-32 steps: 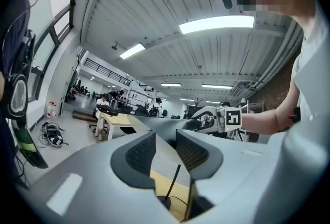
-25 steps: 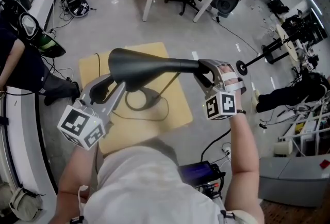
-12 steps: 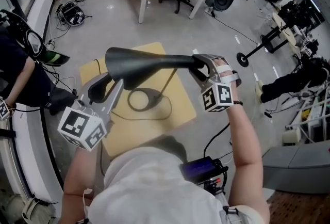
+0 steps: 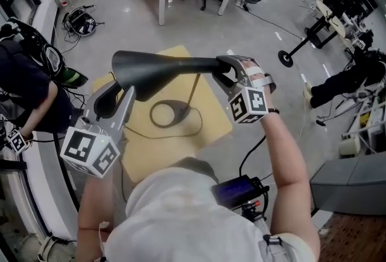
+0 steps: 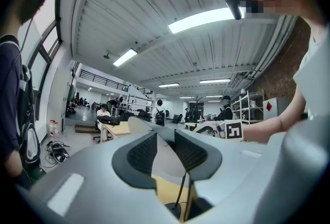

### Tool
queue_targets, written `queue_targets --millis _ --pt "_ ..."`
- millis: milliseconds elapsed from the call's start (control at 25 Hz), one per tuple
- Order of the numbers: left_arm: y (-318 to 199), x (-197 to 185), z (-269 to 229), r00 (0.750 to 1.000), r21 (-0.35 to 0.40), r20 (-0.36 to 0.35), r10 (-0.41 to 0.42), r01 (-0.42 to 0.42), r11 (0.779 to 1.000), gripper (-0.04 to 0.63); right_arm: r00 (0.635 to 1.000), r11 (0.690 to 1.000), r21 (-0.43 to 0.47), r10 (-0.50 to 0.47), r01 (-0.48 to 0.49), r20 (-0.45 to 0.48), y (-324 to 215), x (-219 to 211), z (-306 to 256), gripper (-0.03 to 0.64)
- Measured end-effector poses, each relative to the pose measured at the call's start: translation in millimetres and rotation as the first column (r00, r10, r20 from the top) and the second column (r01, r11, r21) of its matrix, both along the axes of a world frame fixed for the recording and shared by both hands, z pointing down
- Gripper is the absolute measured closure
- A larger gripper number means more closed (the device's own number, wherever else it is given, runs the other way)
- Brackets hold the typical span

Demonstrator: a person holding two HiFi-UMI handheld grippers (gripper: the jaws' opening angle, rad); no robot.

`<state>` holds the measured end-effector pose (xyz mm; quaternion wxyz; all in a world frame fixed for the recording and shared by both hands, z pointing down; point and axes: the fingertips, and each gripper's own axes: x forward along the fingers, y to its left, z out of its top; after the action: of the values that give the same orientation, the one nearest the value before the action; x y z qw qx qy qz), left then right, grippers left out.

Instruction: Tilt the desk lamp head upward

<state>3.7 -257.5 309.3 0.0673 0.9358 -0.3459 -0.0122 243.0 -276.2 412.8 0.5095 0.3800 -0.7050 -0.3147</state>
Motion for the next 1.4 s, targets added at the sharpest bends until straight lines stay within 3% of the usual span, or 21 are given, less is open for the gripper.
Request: queue_targets --millis 440,1400 --pt "0 5 -22 0.997 0.027 0.036 -0.067 0.066 0.997 0.494 0.993 0.999 0.012 0.037 -0.038 0.113 -2 -7 6 0.394" --pt "-7 40 -81 0.975 0.1 0.134 -0.174 0.162 0.982 0.505 0.936 0.983 -0.181 0.039 0.027 0.35 -9 -8 6 0.408"
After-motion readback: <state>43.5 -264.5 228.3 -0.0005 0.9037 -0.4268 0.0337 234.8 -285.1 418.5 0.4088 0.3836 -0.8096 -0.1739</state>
